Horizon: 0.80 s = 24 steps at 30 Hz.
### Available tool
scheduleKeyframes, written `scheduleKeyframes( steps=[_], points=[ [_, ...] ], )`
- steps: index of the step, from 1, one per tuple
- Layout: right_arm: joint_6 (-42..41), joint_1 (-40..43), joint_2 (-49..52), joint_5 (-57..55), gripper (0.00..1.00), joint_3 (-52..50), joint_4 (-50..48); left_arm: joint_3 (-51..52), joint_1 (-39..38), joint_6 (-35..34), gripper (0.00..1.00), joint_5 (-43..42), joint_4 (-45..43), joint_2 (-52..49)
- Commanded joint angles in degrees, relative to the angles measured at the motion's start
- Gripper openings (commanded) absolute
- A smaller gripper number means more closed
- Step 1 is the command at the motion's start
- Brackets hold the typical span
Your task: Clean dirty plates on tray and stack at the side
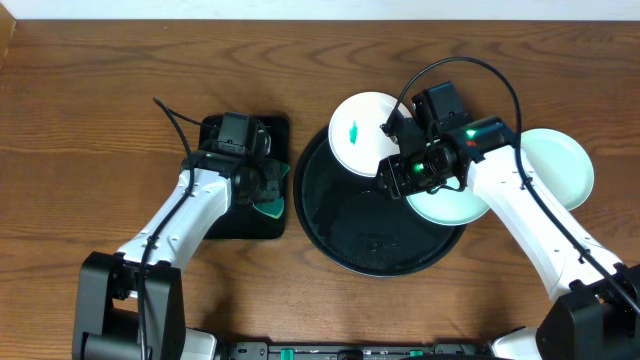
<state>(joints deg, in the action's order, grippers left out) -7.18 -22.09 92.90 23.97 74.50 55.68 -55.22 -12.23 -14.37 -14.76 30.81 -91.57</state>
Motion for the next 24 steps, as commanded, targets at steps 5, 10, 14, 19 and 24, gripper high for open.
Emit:
scheduleKeyframes(
  steps=[5,10,14,19,24],
  points=[
    [0.0,0.5,-0.3,0.0,0.43,-0.2,0.1,0.4,-0.1,-0.3,0.07,-4.0,0.1,0.1],
    [0.0,0.7,-0.3,-0.2,0.43,-0.2,0.1,0.4,-0.1,-0.3,0.07,-4.1,-0.2,0.1],
    [0.0,0.7,-0.3,-0.2,0.44,-0.2,0.5,0.4,-0.1,-0.3,0.07,-2.9,-0.6,0.1],
    [0.0,0.7,-0.3,-0.2,0.46,-0.2,0.6,0.4,-0.1,-0.2,0.07,7.1,-3.1,0.1],
    [0.0,0.7,-0.3,-0.2,0.46,-0.2,0.7,0.4,-0.1,-0.1,0.07,10.3,-4.8,-0.3]
  ],
)
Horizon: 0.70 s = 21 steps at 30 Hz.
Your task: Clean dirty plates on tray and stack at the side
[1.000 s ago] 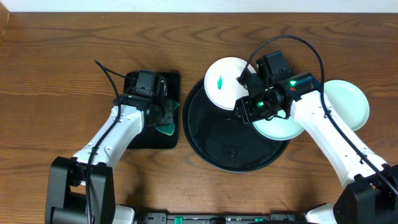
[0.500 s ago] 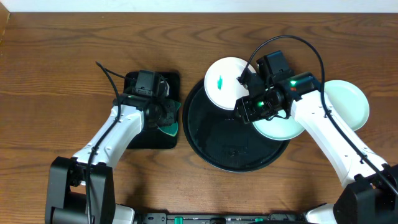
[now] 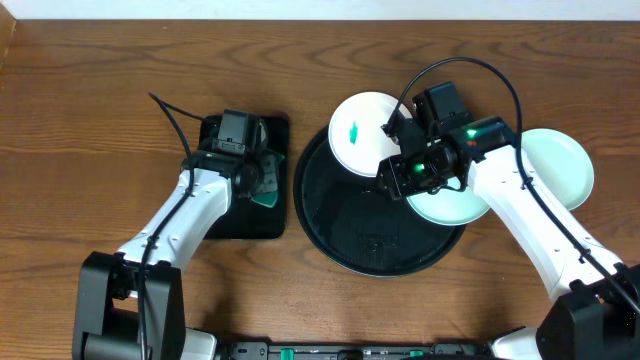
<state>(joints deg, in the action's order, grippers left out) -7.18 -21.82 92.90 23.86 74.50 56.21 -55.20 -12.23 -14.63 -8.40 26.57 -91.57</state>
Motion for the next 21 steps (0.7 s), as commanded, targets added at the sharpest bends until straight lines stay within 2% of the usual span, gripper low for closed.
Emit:
scheduleKeyframes(
  steps=[1,6,15,21],
  points=[
    [0.0,0.5,-0.3,0.0,0.46,-0.2,0.2,0.3,-0.1,0.2,0.07,4.0,-0.6,-0.7],
    [0.0,0.5,-0.3,-0.1,0.47,-0.2,0.2,0.4,-0.1,0.2,0.07,2.8,-0.1,-3.5],
    [0.0,0.5,-0.3,-1.4,0.47,-0.2,0.1,0.5,-0.2,0.1,0.07,-8.0,0.3,-3.9],
    [0.0,0.5,-0.3,-1.4,0.47,-0.2,0.2,0.5,-1.9,-0.1,0.07,-8.3,0.3,-3.9]
  ],
)
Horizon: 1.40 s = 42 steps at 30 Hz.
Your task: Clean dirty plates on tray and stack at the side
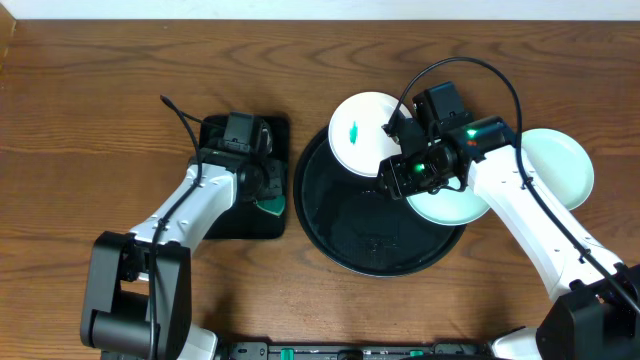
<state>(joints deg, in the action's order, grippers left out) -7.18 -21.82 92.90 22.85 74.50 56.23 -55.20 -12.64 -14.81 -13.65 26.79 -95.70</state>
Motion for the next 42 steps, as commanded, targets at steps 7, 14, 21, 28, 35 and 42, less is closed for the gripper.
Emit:
scheduleKeyframes(
  steps=[7,14,21,28,35,42],
  points=[
    [0.0,0.5,-0.3,-0.3,0.47,-0.2,0.1,0.5,-4.5,0.1,0.08,-3.0,-0.5,0.2],
    [-0.1,0.5,-0.3,-0.3,0.51,-0.2,0.2,0.4,-5.2,-0.5,0.07,1.7,-1.6,0.2],
    [-0.1,0.3,-0.3,0.1,0.75,-0.2,0.2,-0.2,-5.2,-3.6,0.07,5.8,-1.3,0.3],
    [-0.6,0.4,-0.3,0.1,0.99,-0.2,-1.6,-4.3,-5.0,-3.5,0.07,12.9,3.3,2.3],
    [-8.6,0.3,-0.3,-13.4,0.89,-0.2,-4.8,-8.2,-3.2,-3.5,0.07,13.0,9.6,6.8],
    [-10.9,1.1,-0.3,-29.7,0.55,-0.2,-0.8,-8.1,-2.5,-1.1,0.07,13.1,15.3,8.5]
  ],
)
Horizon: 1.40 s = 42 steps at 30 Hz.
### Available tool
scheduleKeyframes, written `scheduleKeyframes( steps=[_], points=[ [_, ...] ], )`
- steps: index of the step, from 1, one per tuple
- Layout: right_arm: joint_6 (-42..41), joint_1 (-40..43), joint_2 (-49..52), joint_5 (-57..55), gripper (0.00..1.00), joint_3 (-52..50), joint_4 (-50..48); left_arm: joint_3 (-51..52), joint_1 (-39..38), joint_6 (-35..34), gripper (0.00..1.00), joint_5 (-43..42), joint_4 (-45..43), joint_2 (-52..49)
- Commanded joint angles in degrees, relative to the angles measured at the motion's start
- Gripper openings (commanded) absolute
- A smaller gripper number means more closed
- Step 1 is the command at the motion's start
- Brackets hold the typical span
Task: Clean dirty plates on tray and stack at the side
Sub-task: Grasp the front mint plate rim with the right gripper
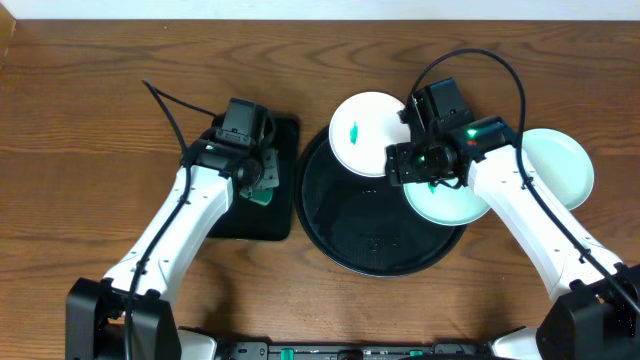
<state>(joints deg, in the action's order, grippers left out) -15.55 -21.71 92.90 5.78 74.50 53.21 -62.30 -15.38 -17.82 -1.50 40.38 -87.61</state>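
Note:
A white plate (360, 135) with a green smear lies on the upper left rim of the round black tray (370, 245). A pale mint plate (447, 207) rests on the tray's right side, partly under my right arm. My right gripper (397, 165) sits between the two plates, at the white plate's right edge; its jaws are hidden from above. My left gripper (262, 185) is over the black mat (245, 222), shut on a green sponge (261, 198) that peeks out beneath it.
A second pale mint plate (562, 165) lies on the wooden table to the right of the tray. The black mat sits slightly skewed, close to the tray's left rim. Cables loop above both wrists.
My left arm has swung, its wrist now a little farther back and right, and the black mat has turned slightly toward the tray. My right gripper has moved a little toward the back.
My left gripper stayed over the black mat with the green sponge under it at every moment, shifting slightly from one to the other. My right gripper stayed between the two plates on the tray. Now the mat is skewed and the right gripper sits slightly farther back.

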Motion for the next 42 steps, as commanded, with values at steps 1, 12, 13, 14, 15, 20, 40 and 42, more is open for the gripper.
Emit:
scheduleKeyframes(
  steps=[1,12,13,14,15,20,40,42],
  points=[
    [-3.6,1.5,-0.3,-15.6,0.51,-0.2,3.7,-1.0,0.2,2.4,0.07,0.9,2.1,0.4],
    [-3.8,17.8,-0.3,-20.3,0.38,-1.4,10.8,-1.0,0.2,2.8,0.08,0.9,2.5,0.4],
    [-3.7,18.8,-0.3,-20.2,0.38,-1.9,10.6,-1.0,0.2,2.8,0.08,0.9,2.6,0.4],
    [-3.6,19.8,-0.3,-20.0,0.41,-2.5,10.3,-1.0,0.2,2.8,0.08,0.9,2.7,0.4],
    [-2.0,21.4,-0.3,-17.9,0.48,-4.0,9.0,-1.0,0.2,2.8,0.08,0.9,2.6,0.4],
    [6.1,23.0,-0.3,-7.0,0.65,-9.9,1.0,-1.0,0.2,2.8,0.08,0.9,2.6,0.4],
    [6.4,23.0,-0.4,-5.5,0.01,-10.5,3.4,-0.9,0.2,2.8,0.08,0.9,2.6,0.4],
    [6.4,22.9,-0.4,-2.9,0.01,-8.3,8.2,-0.9,0.2,2.8,0.08,0.9,2.6,0.4]
  ],
)
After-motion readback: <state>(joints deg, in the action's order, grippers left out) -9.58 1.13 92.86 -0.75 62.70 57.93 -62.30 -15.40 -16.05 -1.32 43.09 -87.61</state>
